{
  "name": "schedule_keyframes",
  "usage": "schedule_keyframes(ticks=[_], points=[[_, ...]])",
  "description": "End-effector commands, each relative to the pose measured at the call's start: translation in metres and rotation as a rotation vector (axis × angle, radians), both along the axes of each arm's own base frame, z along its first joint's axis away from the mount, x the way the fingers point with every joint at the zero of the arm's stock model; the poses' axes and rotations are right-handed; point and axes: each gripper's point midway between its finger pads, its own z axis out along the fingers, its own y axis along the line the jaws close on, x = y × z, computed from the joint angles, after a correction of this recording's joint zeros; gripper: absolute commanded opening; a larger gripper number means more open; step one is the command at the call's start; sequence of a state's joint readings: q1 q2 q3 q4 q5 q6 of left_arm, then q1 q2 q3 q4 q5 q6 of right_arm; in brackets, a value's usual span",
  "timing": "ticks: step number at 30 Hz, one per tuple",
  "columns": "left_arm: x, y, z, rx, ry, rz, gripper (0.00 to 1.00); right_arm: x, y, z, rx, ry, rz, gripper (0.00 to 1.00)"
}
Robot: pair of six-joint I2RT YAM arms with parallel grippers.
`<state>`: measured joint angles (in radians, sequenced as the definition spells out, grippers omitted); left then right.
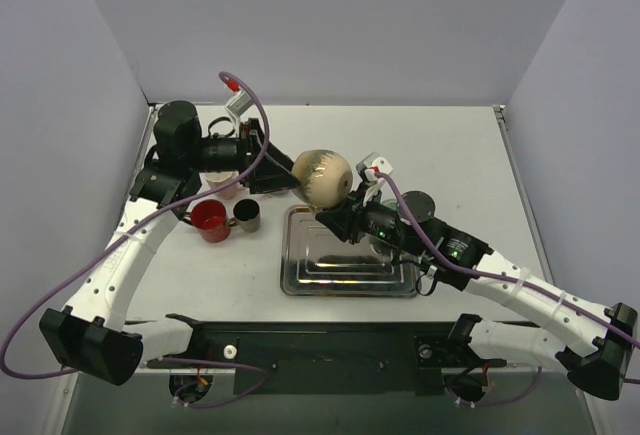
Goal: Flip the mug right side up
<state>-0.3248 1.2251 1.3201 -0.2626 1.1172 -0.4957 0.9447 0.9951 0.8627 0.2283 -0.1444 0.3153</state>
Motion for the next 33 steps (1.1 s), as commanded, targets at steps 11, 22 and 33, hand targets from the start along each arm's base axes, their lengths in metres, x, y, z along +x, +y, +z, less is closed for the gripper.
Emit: schedule_keyframes(ticks=[11,22,33], points=[[-0.053,-0.013,0.046,-0.191,0.047,-0.229,0.0,0.017,0.021,0.082,0.268,-0.085,0.08,0.0],[0.052,0.066,-0.1,0.581,-0.082,0.377,0.0,0.056,-0.043,-0.04,-0.191,0.099,-0.3,0.92],[-0.033,0.159,-0.234,1.278,-0.06,0.086,0.0,0.05,-0.156,-0.096,-0.599,0.107,-0.634,0.95]])
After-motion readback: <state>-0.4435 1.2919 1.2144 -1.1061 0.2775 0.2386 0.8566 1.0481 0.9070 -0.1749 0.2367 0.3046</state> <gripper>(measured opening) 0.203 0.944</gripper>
